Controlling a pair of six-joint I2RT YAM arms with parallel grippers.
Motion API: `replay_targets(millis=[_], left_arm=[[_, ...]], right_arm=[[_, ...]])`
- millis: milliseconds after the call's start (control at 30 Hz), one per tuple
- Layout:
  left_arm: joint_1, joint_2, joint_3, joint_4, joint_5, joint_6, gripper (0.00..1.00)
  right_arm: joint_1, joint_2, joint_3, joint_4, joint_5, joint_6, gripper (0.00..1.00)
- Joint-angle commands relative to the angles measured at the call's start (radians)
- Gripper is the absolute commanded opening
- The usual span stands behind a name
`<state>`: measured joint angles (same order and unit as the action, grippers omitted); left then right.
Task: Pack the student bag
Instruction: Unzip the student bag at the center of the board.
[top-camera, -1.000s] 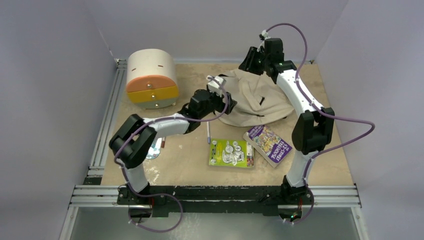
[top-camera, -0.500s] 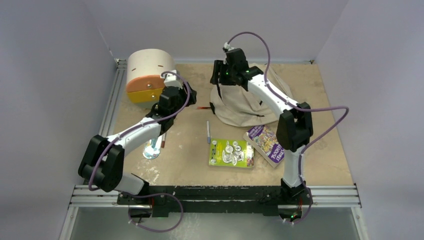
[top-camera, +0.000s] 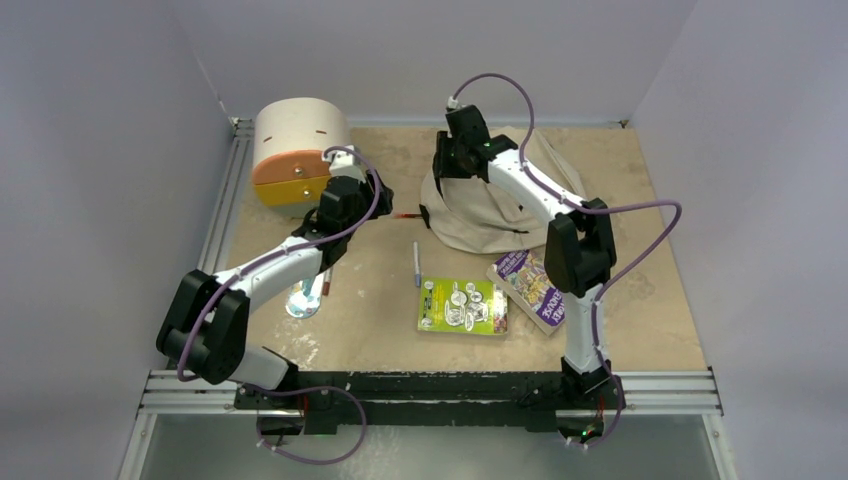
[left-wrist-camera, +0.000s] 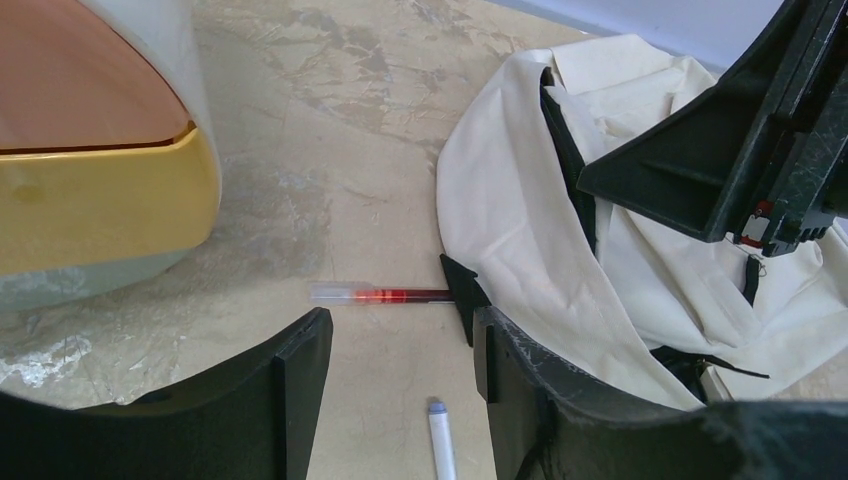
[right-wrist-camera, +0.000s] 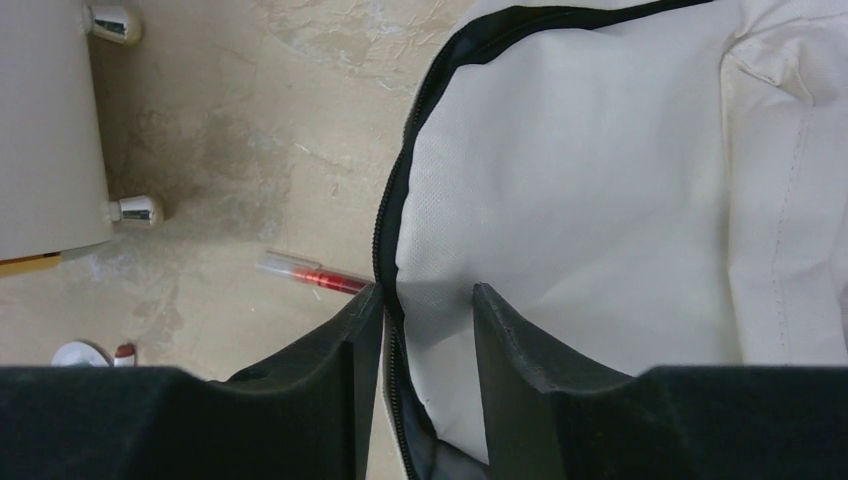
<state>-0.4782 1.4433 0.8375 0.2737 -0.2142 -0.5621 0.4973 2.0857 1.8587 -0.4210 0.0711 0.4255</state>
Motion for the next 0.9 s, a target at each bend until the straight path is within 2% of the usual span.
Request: replay_targets(millis=[0,67,133,200,367,533,600,867], left_arm=[[0.004,-0.017,-0.008,0.036,0.012,-0.014,0.53],[0.004,-0.017,-0.011,0.036,0.014,-0.016,0.53],[0.004,-0.017,-0.012,0.036,0.016,-0.017,0.53],[0.004,-0.017,-0.012,0.036,0.018,-0.019,0.53],[0.005,-0.016,-0.011,0.041,0.028,-0.024,0.53],[0.004,-0.013,-0.011,0.041,0.033,-0.028,0.53],[0.004,-0.012,-0.011,0.038,0.033,-0.028,0.53],[0.004,-0.004,-0.007,0.035,0.04,-0.028,0.52]], right_arm=[[0.006,-0.024,0.047,0.001,0.044,-0.002,0.39],[0.005,-0.022,0.049,-0.004,0.047,-0.002,0.41],[0.006,-0.021,0.05,-0.007,0.044,-0.003,0.53],[0.007,-0.021,0.047,-0.007,0.044,-0.005,0.59],[0.008,-0.011,0.049,-0.006,0.041,-0.013,0.61],[0.008,0.021,0.068,-0.016,0.031,-0.014,0.59],[0.009,0.029,0.072,-0.016,0.03,-0.012,0.54],[0.009,-0.008,0.051,0.006,0.064,0.006,0.13]])
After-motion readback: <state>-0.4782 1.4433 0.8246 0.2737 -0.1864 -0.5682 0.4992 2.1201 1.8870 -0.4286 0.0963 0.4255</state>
